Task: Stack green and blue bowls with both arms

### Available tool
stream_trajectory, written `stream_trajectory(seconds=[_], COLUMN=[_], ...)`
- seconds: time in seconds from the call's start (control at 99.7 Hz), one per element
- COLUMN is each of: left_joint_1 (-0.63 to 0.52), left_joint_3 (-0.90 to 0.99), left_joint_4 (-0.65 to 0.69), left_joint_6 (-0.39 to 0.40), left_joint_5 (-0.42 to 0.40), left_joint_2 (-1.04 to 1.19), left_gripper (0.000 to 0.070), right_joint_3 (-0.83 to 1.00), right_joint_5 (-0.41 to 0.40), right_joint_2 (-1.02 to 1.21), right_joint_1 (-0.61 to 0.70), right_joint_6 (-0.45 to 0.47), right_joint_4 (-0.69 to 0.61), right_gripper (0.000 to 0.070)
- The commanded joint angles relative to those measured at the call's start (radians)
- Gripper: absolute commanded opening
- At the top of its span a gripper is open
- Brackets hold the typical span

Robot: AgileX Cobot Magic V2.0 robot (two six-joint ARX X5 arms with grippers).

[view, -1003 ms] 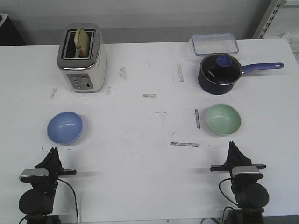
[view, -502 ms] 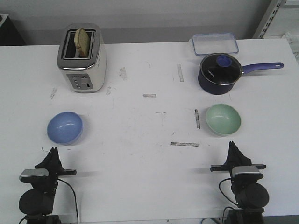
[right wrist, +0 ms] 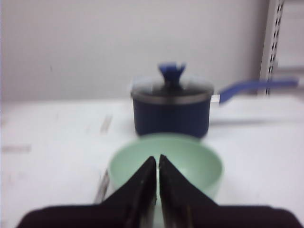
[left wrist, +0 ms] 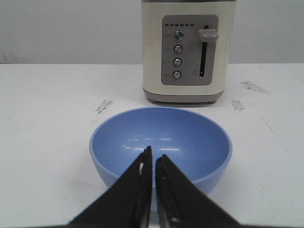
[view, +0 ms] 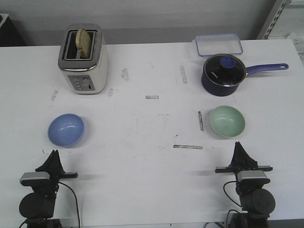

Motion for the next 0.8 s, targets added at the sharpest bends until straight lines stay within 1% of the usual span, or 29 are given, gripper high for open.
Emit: stream_trajectory(seconds=[0.0,0.04,0.12,0.221,0.341,0.452,0.622,0.712,0.793], left_joint_1=[0.002,0.002,0.002,0.002,0.002,0.002,0.002,0.002,0.002], left_joint_3=[-0.021,-0.021,-0.021,-0.021,-0.021,-0.021,-0.021,-0.021,-0.021], left_joint_4=[0.01,0.01,0.01,0.01,0.01,0.01,0.01,0.01,0.01], left_joint_6=[-0.028,-0.04,-0.053,-0.053,-0.053,-0.053,-0.053,-0.053,-0.053], left_joint_5=[-0.001,-0.001,-0.001,-0.001,-0.001,-0.001,-0.001,-0.001,-0.001], left_joint_2=[-0.001,-0.001,-0.001,-0.001,-0.001,-0.001,-0.001,-0.001,-0.001], left_gripper=[0.0001,0.0001,0.0001,0.0001,0.0001,0.0001,0.0001,0.0001,0.0001], right_joint_3=[0.022,0.049,0.134,0.298,0.518,0.709,0.959,1.045,1.088], right_joint_5=[0.005,0.016,0.079,0.148,0.154,0.148,0.11,0.048,-0.013], right_joint_2=[-0.001,0.0,0.014,0.096,0.276,0.462,0.729,0.851,0.945], right_joint_1=[0.0,0.0,0.0,0.0,0.0,0.0,0.0,-0.011,-0.035], right_joint_6=[0.002,-0.001,-0.006,-0.026,-0.074,-0.082,-0.082,-0.091,-0.103], right_joint_4=[0.061,0.069,0.037,-0.092,-0.235,-0.351,-0.573,-0.665,-0.711], right_gripper=[0.0,0.0,0.0,0.0,0.0,0.0,0.0,0.0,0.0])
